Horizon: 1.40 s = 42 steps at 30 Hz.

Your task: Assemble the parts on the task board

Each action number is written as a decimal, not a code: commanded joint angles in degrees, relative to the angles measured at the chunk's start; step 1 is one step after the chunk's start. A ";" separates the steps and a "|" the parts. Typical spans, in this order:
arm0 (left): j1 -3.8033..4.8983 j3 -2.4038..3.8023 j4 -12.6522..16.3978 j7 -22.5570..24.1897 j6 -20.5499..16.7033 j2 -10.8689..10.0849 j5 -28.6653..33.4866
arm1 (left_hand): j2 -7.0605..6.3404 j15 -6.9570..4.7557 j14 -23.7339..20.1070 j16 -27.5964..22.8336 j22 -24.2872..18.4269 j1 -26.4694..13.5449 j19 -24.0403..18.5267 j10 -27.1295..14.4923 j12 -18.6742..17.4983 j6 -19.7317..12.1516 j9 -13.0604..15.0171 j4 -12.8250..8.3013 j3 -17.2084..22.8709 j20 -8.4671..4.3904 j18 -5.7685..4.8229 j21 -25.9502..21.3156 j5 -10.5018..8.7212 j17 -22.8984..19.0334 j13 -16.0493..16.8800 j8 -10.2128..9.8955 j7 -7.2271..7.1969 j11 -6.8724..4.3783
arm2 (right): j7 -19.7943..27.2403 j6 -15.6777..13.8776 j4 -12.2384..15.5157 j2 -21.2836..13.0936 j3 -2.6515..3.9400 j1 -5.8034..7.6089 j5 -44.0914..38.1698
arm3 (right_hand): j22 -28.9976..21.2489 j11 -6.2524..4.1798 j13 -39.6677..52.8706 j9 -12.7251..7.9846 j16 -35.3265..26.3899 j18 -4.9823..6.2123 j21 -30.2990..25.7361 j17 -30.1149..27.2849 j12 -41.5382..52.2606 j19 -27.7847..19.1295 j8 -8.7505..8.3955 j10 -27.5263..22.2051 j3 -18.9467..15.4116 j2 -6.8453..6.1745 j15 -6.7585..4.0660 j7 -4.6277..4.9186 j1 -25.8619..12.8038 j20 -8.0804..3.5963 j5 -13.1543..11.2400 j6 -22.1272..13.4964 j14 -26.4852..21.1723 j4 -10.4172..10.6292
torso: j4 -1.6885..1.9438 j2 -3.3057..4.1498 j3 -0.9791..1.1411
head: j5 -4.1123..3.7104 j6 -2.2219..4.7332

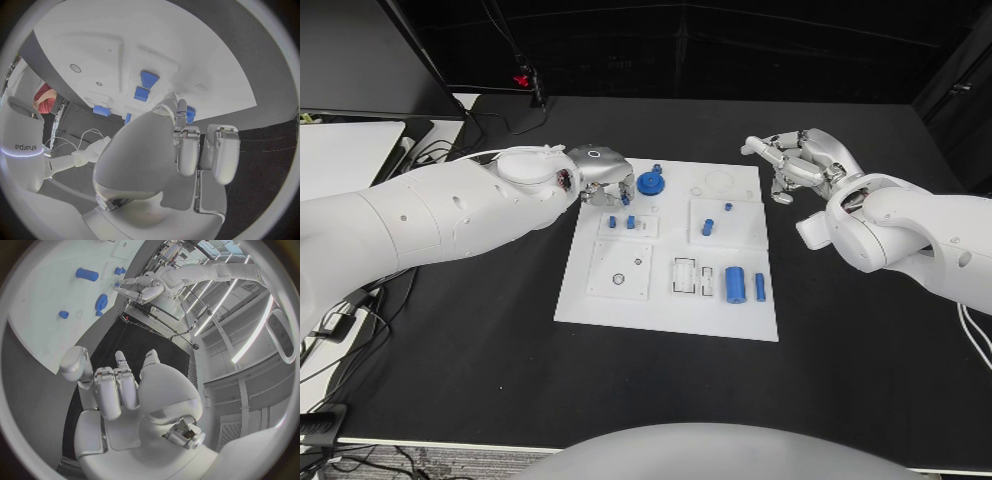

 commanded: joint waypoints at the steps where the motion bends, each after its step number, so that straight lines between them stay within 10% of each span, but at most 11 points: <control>1: -0.42 -0.26 0.22 1.57 1.64 0.20 -0.25 | -0.11 0.26 6.12 0.05 15.09 -0.49 5.98 -0.14 -0.41 -0.06 -0.05 -0.02 0.18 -0.18 -0.39 0.18 0.33 15.10 -0.01 -0.11 0.12 0.19 | 0.17 0.28 0.06 -0.02 0.03 0.08 0.10 | 4.67 -0.30 10.41 -0.05 0.14 0.80 -0.20 15.10 -0.36 -0.46 0.20 1.43 -0.36 0.04 -0.45 0.10 0.75 0.06 -0.08 -0.29 5.96 -0.05 | -0.03 0.01 -0.01 | -0.08 -0.11; 42: -0.44 -0.26 -0.37 0.60 1.54 0.34 -0.25 | -1.67 1.05 6.12 0.05 15.09 -1.58 5.98 -1.57 -2.27 -2.70 -0.77 0.02 0.20 0.32 -0.39 0.18 0.32 15.10 -0.04 -1.85 1.18 1.20 | 0.04 0.40 -0.03 0.05 0.03 0.06 0.10 | 4.66 -0.25 10.44 -0.04 0.14 0.79 -0.24 15.10 -0.31 -0.38 0.27 1.50 -0.42 0.08 -0.43 0.14 0.82 0.07 -0.02 -0.21 5.96 -0.05 | 0.03 0.02 0.01 | -0.20 -0.12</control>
